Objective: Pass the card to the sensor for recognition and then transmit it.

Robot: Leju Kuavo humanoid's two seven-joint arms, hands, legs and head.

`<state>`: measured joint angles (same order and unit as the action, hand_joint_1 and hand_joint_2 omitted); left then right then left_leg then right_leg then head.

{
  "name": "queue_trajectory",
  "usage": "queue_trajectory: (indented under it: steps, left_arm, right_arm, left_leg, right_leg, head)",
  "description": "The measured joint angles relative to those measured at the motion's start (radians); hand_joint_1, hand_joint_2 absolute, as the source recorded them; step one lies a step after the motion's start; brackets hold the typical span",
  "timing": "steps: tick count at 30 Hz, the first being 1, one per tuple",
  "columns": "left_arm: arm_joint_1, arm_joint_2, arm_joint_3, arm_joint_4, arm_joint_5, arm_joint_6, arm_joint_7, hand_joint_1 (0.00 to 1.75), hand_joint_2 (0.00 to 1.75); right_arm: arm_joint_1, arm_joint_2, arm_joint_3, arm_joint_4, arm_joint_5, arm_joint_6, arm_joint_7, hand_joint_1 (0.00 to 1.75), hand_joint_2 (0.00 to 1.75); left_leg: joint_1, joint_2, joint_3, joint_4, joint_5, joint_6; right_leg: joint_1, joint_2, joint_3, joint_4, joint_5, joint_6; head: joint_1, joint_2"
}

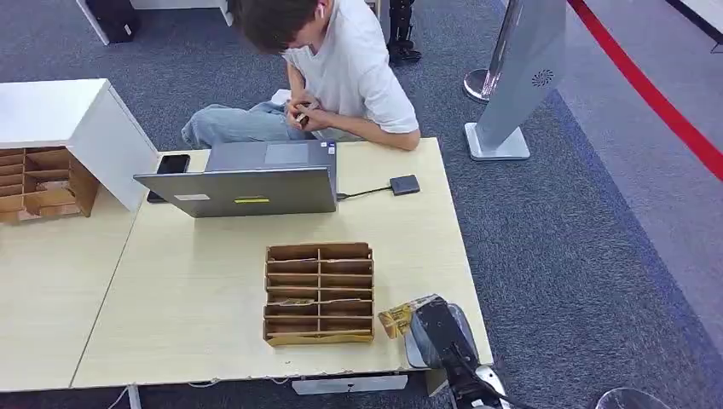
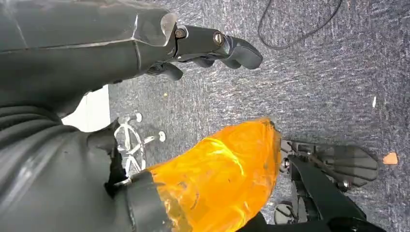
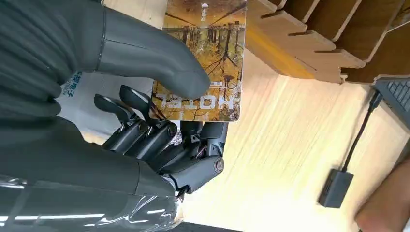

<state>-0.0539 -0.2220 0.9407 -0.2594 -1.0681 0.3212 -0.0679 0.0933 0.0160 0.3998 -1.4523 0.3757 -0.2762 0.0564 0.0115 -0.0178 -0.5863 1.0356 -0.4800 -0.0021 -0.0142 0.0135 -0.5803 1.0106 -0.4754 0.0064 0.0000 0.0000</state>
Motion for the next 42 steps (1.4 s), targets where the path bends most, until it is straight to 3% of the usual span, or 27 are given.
queue_trajectory:
  steps: [42]
  left_arm:
    - [-0.002, 0.002, 0.000, 0.003, -0.021, 0.014, 0.000, 0.00, 0.00]
  right_arm:
    - [0.031, -0.028, -0.047, 0.032, 0.005, -0.055, 0.031, 1.75, 1.75]
  left_leg:
    - [0.000, 0.000, 0.000, 0.000, 0.000, 0.000]
  right_leg:
    - [0.000, 0.000, 0.000, 0.000, 0.000, 0.000]
  head:
    - [0.000, 0.000]
